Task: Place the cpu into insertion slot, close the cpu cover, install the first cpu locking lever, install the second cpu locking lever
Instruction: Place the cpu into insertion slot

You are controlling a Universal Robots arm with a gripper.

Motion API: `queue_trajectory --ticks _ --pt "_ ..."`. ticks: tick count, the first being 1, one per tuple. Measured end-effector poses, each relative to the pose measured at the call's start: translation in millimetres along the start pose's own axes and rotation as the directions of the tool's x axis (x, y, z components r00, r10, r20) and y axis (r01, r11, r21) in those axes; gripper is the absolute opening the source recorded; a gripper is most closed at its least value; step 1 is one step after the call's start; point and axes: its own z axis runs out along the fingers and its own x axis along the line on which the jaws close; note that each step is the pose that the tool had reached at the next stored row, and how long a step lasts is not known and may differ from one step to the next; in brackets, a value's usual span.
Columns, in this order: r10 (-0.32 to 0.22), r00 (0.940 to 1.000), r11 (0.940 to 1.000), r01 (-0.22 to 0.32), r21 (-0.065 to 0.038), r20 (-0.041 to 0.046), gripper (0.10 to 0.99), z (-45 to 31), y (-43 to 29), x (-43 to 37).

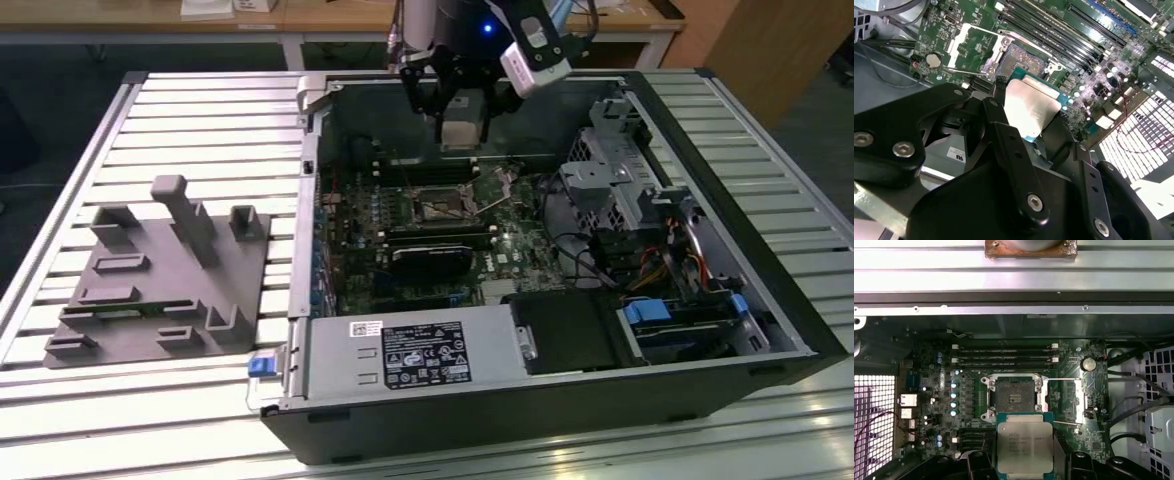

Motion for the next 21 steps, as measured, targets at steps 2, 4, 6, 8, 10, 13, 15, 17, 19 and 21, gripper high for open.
queue_trajectory --ticks 2,4,6,8,10,13,15,17,19,21 --pt "0.0 1.0 1.0 0.0 0.0 0.0009 0.541 2.2 -0.2 0.0" --pt "0.0 1.0 1.0 0.0 0.0 0.0016 0.541 4.5 -0.4 0.0" --pt "0.0 1.0 1.0 0.0 0.0 0.002 0.541 7.5 -0.7 0.0" --pt "0.0 1.0 1.0 0.0 0.0 0.0021 0.541 10.5 -1.0 0.0" --pt "0.0 1.0 1.0 0.0 0.0 0.0023 0.541 13.7 -1.3 0.0" --pt "0.0 1.0 1.0 0.0 0.0 0.0026 0.541 19.2 -1.9 0.0" --pt "0.0 1.0 1.0 0.0 0.0 0.0031 0.541 22.8 -2.2 0.0" --pt "0.0 1.0 1.0 0.0 0.0 0.0034 0.541 26.4 -2.6 0.0" --pt "0.0 1.0 1.0 0.0 0.0 0.0036 0.541 30.1 -3.0 0.0" --pt "0.0 1.0 1.0 0.0 0.0 0.0038 0.541 33.6 -3.1 0.0"
